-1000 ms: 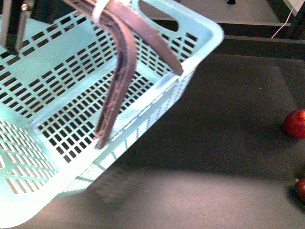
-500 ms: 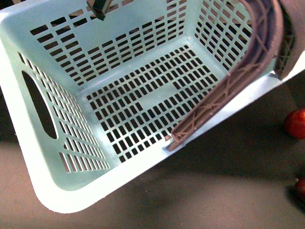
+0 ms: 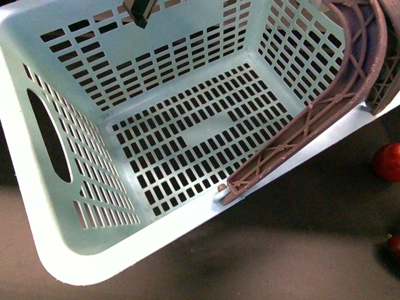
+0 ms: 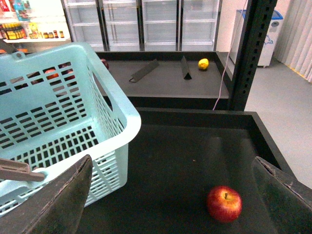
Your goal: Pick apple with right arm and hold basket with left
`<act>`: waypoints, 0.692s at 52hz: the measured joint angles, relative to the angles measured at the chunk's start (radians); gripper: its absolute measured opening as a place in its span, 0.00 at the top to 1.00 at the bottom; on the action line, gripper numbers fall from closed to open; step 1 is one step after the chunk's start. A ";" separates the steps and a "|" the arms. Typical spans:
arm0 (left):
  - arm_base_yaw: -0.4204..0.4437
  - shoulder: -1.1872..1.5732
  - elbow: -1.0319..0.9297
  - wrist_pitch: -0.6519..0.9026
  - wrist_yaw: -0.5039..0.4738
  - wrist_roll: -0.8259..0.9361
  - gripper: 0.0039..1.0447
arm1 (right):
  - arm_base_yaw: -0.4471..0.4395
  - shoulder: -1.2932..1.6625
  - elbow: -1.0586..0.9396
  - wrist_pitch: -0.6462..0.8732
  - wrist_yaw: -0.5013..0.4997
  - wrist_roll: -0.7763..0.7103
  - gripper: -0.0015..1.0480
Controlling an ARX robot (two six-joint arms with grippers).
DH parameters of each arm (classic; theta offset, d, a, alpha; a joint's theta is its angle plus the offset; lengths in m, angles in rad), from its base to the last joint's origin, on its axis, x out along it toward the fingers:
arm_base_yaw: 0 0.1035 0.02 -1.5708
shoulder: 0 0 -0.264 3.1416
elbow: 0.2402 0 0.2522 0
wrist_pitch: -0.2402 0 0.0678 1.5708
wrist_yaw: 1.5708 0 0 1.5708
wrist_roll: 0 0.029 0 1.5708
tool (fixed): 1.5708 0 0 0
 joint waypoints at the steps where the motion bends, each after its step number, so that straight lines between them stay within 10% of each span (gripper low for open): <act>1: 0.000 0.000 0.000 0.000 -0.001 0.000 0.87 | 0.000 0.000 0.000 0.000 0.000 0.000 0.08; 17: 0.000 0.000 0.000 0.000 0.004 0.000 0.87 | 0.001 0.002 0.001 -0.002 0.005 0.001 0.08; 24: 0.000 0.000 0.000 0.000 -0.002 0.001 0.87 | -0.045 0.262 0.128 -0.274 0.180 0.005 0.08; 36: 0.001 0.000 0.000 0.000 0.002 0.003 0.87 | -0.214 0.600 0.174 -0.023 0.105 -0.084 0.08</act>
